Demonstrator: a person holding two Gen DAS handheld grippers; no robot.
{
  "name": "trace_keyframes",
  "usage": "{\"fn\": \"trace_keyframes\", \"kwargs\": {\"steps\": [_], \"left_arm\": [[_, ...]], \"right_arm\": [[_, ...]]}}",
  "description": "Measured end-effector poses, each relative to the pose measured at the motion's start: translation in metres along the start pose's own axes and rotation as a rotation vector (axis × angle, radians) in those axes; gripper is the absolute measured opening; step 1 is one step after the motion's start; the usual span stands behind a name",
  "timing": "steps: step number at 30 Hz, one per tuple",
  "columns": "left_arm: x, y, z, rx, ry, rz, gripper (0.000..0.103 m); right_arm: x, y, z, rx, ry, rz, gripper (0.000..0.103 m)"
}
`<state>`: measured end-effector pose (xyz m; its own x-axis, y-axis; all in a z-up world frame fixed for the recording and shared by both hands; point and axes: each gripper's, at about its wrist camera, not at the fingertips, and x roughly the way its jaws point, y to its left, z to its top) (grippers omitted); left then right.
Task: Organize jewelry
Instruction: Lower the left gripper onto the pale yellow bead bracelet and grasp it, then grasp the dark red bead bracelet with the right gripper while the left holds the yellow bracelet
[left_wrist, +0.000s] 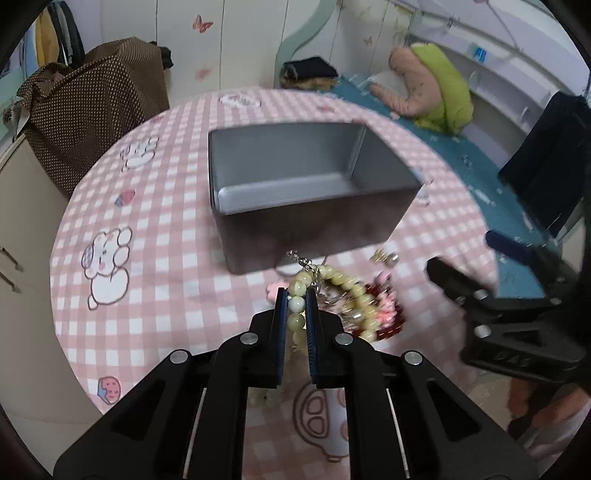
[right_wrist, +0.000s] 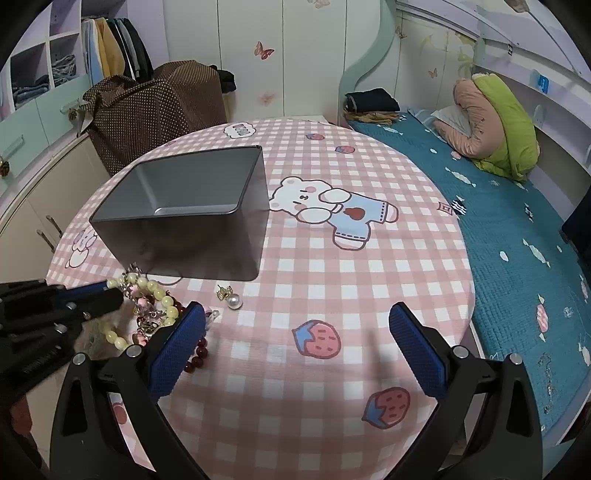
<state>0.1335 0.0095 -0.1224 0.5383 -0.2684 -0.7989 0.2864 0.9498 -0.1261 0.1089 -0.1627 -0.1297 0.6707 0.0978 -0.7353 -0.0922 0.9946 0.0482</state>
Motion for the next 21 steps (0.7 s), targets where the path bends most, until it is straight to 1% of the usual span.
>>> {"fn": "trace_keyframes", "kwargs": {"steps": [6, 11, 15, 16, 17, 19, 21], "left_arm": [[-0.026, -0.006, 0.013, 0.008, -0.072, -0.040, 0.010], [-0.045, -0.010, 0.019, 0.019, -0.124, -0.031, 0.010], [-0.056, -0.006, 0.017, 0.008, -0.142, -0.015, 0.010], [-0.057, -0.003, 0.015, 0.003, -0.144, -0.012, 0.010], [-0.059, -0.001, 0.014, -0.003, -0.146, -0.005, 0.010], [-0.060, 0.006, 0.011, -0.015, -0.147, 0.002, 0.010], [-0.061, 0.012, 0.007, -0.027, -0.146, 0.000, 0.010]], "right_arm": [[-0.004, 0.005, 0.001, -0.006, -0.011, 0.032, 0.096], [-0.003, 0.013, -0.001, -0.034, 0.011, 0.091, 0.096], [0.000, 0.023, -0.004, -0.067, 0.039, 0.120, 0.096], [0.001, 0.027, -0.006, -0.083, 0.050, 0.119, 0.095], [0.003, 0.031, -0.007, -0.095, 0.063, 0.115, 0.089], [0.007, 0.035, -0.010, -0.100, 0.091, 0.122, 0.083], [0.011, 0.039, -0.014, -0.106, 0.126, 0.124, 0.079]]}}
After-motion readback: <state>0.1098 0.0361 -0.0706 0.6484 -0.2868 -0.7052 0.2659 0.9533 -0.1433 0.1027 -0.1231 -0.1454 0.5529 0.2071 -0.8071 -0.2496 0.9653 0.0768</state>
